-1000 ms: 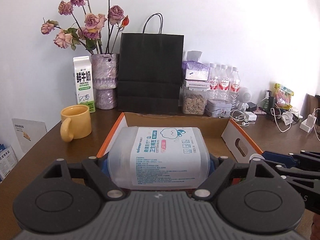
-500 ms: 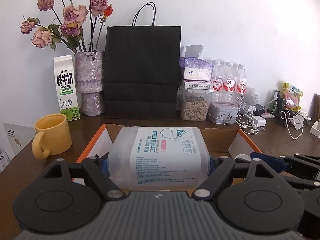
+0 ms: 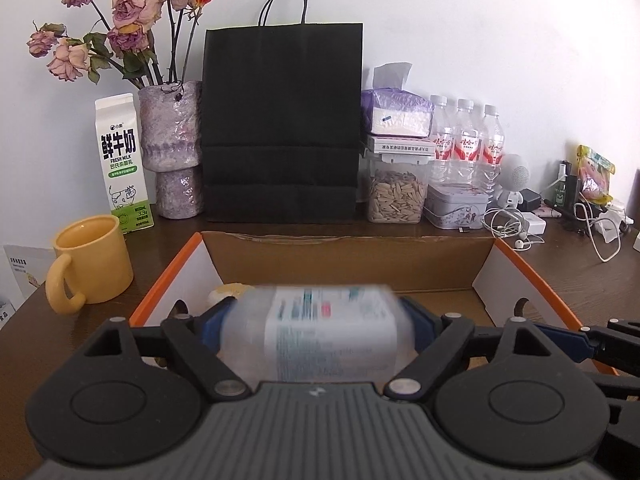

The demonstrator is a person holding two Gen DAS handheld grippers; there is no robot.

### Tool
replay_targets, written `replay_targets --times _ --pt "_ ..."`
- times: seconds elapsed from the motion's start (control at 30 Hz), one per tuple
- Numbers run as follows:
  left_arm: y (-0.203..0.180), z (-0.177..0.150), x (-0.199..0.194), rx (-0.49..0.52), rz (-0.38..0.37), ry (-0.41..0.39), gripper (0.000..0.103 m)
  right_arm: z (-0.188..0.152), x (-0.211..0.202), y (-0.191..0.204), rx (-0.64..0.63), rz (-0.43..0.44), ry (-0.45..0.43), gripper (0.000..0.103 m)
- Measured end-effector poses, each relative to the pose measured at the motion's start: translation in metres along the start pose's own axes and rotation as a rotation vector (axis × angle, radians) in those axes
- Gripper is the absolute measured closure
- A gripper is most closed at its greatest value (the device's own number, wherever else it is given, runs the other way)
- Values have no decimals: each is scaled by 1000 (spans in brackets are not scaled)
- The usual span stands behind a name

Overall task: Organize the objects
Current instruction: 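Carry the cotton-pad box and cap into the cardboard box and release, then withdraw both grippers from the cardboard box back over the table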

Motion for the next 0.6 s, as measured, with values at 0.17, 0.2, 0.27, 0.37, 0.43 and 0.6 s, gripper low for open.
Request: replay_targets --times 0.17,0.2,0.27,0.37,0.43,0.6 --pt "1 3 -5 -7 1 -18 0 0 -3 -2 12 -10 -16 2" --pt "0 3 -4 -6 3 -16 0 0 -4 -2 11 -11 -24 0" --pt "-1 2 -3 -1 4 -7 0 1 -5 -3 13 -10 -29 0" --pt "0 0 -1 1 9 0 0 1 -6 -4 17 -13 -30 0" --pt "-1 0 -2 1 8 0 0 2 -6 -5 19 -12 -32 0" --pt "-1 0 -2 0 5 -1 0 3 -6 -5 19 -12 -33 0"
Point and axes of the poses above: each gripper's, at about its wrist camera, not at the fingertips, and x roughly the way its jaws point, y to its left, z to its top, the point moved 10 cm from there along x, roughly the way its jaws point, and after that the axes turned 11 degrees about z, right-handed, at the moved point
